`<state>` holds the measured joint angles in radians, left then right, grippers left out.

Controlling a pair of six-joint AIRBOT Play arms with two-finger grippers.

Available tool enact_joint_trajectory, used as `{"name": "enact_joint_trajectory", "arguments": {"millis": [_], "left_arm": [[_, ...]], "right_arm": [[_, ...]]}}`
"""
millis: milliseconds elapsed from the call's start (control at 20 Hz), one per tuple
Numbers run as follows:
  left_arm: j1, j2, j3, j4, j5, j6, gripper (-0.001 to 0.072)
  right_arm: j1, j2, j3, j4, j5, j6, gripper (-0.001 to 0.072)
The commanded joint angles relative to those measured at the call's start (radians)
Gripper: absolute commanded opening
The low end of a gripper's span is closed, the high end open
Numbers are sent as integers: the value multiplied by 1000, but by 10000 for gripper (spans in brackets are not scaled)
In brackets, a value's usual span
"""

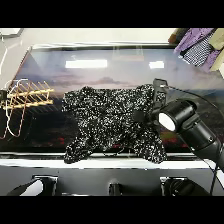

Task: Fold the clothes and pants, and hang the long-sleeved shirts on hangers.

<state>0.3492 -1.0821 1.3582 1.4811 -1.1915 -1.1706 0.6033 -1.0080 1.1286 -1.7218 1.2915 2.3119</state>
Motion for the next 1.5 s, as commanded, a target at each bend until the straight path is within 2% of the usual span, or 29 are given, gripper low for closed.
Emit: {"name": "enact_joint_trajectory", "arguments": {"millis": [0, 100, 250, 450, 550, 700, 900, 1150, 1350, 1450], "left_arm": [[-113, 115, 8, -1, -140, -27, 26], [-206, 161, -16, -5, -209, -114, 22], [-365, 242, -129, -27, -280, -147, 22], [-638, 411, -364, -42, -282, -245, 22], [-790, 478, -447, -42, -283, -337, 22], [-1017, 528, -508, -40, -282, -464, 22], [-1244, 531, -517, -38, -283, -552, 22], [-1396, 537, -517, -38, -286, -649, 21], [-1403, 529, -517, -22, -286, -657, 21], [-1403, 539, -492, 27, -306, -703, 21]], "right_arm": [[0, 0, 0, -56, 2, -5, 41], [0, -1, 0, -76, 2, -4, 41], [0, -1, 0, -132, -10, 27, 41], [0, -27, 0, -173, -28, 68, 41], [0, -58, 0, -171, -27, 71, 41], [0, -94, 0, -173, -30, 120, 41], [0, -110, 0, -188, -29, 174, 41], [0, -131, 0, -239, 16, 203, 41], [0, -132, 0, -237, 19, 211, 41], [0, -132, 0, -241, 27, 210, 41]]}}
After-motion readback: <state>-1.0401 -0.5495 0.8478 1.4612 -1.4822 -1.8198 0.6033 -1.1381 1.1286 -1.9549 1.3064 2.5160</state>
